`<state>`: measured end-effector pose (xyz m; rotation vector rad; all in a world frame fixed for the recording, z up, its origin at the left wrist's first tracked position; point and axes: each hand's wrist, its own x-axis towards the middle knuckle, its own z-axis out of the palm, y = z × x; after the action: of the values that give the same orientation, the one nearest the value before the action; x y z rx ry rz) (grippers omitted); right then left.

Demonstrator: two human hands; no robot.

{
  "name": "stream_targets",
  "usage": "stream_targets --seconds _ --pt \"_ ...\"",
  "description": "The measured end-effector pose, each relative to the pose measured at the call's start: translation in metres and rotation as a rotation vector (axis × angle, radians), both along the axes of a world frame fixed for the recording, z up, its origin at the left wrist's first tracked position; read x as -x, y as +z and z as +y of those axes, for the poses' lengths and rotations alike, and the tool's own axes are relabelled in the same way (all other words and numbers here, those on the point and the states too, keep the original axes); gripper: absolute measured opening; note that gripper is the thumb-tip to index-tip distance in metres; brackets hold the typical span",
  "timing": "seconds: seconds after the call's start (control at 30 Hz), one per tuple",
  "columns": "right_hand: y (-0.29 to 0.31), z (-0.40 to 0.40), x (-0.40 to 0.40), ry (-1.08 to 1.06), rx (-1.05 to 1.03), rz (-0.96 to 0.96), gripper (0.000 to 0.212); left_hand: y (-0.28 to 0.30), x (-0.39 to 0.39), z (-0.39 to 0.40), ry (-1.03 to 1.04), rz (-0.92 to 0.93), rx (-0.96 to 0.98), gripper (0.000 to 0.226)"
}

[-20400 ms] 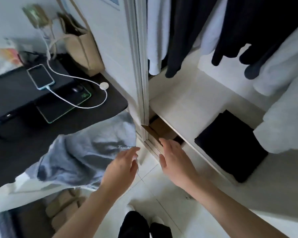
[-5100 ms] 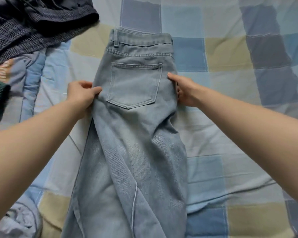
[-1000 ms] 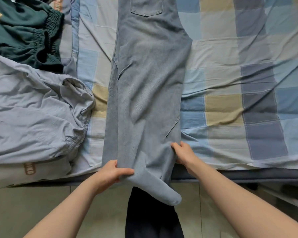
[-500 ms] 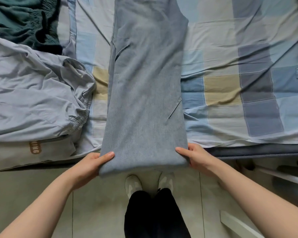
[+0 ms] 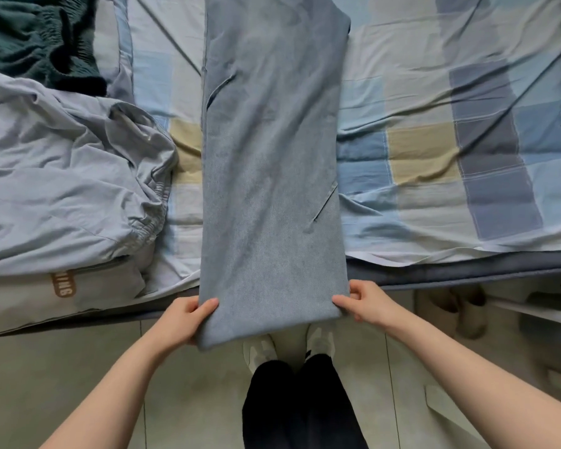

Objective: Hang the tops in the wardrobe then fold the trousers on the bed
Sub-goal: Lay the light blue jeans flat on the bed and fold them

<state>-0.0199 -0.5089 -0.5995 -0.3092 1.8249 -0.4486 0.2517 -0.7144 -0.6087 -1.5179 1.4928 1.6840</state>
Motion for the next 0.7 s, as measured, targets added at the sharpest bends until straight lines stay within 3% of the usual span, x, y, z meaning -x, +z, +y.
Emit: stream_targets --seconds 0.13,0.2,0.27,0.3,0.47,0.57,0.7 --pt "-0.013 0.022 -0.003 0.358 -0.273 0.190 0.017 -0.017 -0.011 0.000 -0.225 -0.166 0.115 0.026" --pt "-0.019 0.027 -0.005 0.322 -0.329 0.275 0.013 -0.024 -0.011 0.001 -0.369 -0.237 0.163 0.027" --pt "-0.022 0.021 -0.010 0.146 -0.277 0.351 0.005 -0.029 -0.009 0.007 -0.374 -0.249 0.151 0.025" --pt "-0.024 0.015 -0.014 0.063 -0.230 0.362 0.004 -0.033 -0.011 0.010 -0.350 -0.254 0.125 0.024" --pt "-0.035 -0.017 -0.023 -0.160 -0.183 0.314 0.046 -0.033 -0.017 0.031 -0.028 -0.130 0.048 0.029" --pt "-0.046 -0.019 -0.020 -0.158 -0.234 0.222 0.030 -0.027 -0.019 0.048 0.154 -0.064 0.023 0.040" --pt "-0.021 -0.016 -0.013 -0.335 -0.024 -0.006 0.016 -0.025 -0.020 0.052 0.261 -0.007 0.014 0.040"
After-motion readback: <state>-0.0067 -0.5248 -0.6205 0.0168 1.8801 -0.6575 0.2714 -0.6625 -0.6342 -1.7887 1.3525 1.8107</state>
